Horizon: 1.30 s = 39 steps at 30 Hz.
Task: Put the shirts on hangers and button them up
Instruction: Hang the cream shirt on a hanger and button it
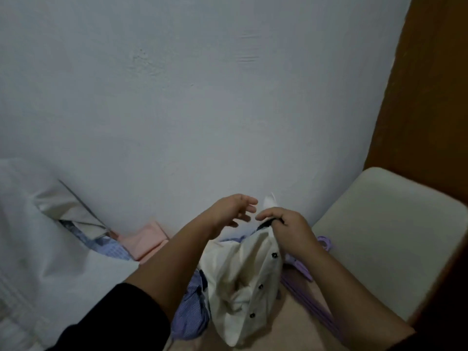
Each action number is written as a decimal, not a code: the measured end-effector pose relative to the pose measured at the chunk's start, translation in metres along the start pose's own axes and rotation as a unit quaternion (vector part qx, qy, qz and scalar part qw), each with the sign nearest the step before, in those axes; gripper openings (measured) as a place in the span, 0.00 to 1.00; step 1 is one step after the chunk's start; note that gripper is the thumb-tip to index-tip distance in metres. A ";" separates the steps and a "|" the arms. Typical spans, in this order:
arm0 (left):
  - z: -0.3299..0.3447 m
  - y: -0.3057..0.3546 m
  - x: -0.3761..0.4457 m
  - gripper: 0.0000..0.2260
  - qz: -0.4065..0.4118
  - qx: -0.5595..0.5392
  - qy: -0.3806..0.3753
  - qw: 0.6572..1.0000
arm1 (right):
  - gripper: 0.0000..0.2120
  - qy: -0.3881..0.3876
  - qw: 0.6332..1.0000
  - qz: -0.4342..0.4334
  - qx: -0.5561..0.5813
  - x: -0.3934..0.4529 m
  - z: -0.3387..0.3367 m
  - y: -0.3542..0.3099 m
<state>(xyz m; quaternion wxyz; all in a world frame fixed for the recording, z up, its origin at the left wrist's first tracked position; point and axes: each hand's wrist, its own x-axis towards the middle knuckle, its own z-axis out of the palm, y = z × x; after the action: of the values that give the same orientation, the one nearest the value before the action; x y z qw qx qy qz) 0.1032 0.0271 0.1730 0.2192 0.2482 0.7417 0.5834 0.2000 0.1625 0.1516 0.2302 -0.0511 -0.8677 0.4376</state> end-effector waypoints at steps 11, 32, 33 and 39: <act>0.038 0.059 -0.011 0.07 0.058 0.132 -0.112 0.983 | 0.29 -0.020 0.996 -0.006 0.087 -0.013 -0.132 -0.062; 0.011 0.071 -0.042 0.11 0.062 0.399 -0.081 0.911 | 0.28 0.076 0.994 -0.030 0.072 -0.019 -0.159 -0.096; 0.007 0.071 -0.042 0.10 0.078 0.365 -0.053 0.926 | 0.28 0.072 0.995 -0.029 0.067 -0.020 -0.162 -0.096; -0.029 0.103 -0.059 0.12 0.159 0.329 0.041 0.930 | 0.26 0.003 1.000 0.024 -0.019 -0.024 -0.175 -0.103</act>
<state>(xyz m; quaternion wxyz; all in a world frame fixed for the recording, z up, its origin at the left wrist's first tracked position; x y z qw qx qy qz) 0.1427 -0.0113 0.2814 -0.0011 0.3971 0.8512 0.3432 0.3104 0.2216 0.3130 0.2210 -0.0778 -0.8735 0.4267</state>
